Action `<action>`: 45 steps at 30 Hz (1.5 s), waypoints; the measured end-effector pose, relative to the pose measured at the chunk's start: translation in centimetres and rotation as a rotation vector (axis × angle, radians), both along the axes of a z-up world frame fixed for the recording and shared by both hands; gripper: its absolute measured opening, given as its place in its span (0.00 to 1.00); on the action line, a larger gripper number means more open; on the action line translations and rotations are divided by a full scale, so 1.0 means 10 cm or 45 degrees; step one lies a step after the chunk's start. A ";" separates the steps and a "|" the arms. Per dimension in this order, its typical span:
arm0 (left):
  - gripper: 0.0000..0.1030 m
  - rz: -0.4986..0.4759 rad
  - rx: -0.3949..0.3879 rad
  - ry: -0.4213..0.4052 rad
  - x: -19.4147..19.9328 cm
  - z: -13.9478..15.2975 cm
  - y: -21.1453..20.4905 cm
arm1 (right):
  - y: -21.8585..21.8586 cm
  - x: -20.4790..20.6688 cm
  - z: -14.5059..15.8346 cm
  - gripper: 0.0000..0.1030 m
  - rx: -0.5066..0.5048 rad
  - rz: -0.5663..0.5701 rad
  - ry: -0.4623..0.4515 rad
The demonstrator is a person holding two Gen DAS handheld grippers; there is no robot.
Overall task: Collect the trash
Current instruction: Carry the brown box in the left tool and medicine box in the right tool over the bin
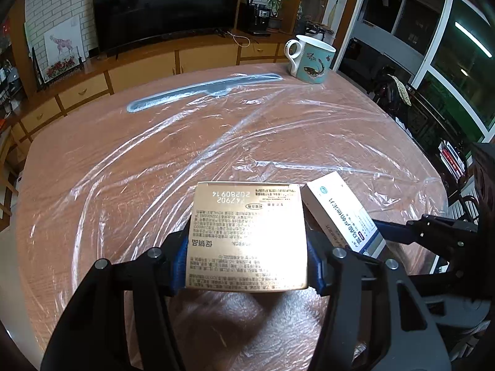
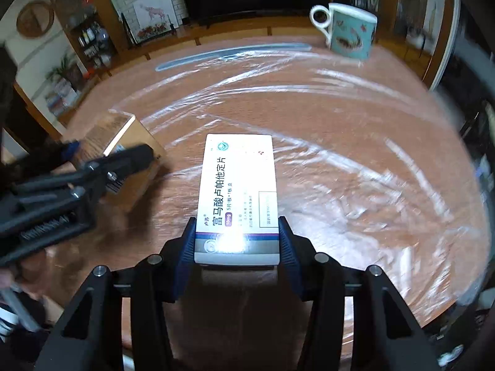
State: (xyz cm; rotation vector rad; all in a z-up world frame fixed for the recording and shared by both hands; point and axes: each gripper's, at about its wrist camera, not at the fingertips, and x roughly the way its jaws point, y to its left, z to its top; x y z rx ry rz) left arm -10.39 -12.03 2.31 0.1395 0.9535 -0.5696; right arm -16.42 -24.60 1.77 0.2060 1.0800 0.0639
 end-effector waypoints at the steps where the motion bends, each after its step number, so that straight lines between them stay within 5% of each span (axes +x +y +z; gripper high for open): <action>1: 0.58 0.003 -0.003 0.000 -0.01 0.00 0.01 | -0.05 0.00 0.01 0.48 0.068 -0.016 0.004; 4: 0.58 0.012 -0.011 0.000 -0.05 0.02 0.05 | -0.18 -0.02 0.06 0.48 0.243 -0.056 0.003; 8: 0.58 0.017 -0.018 0.002 -0.12 0.04 0.06 | -0.24 -0.06 0.14 0.48 0.306 -0.076 -0.019; 45: 0.58 0.259 0.034 -0.035 -1.57 0.26 -0.15 | -0.64 -1.16 0.48 0.48 0.359 0.357 -0.023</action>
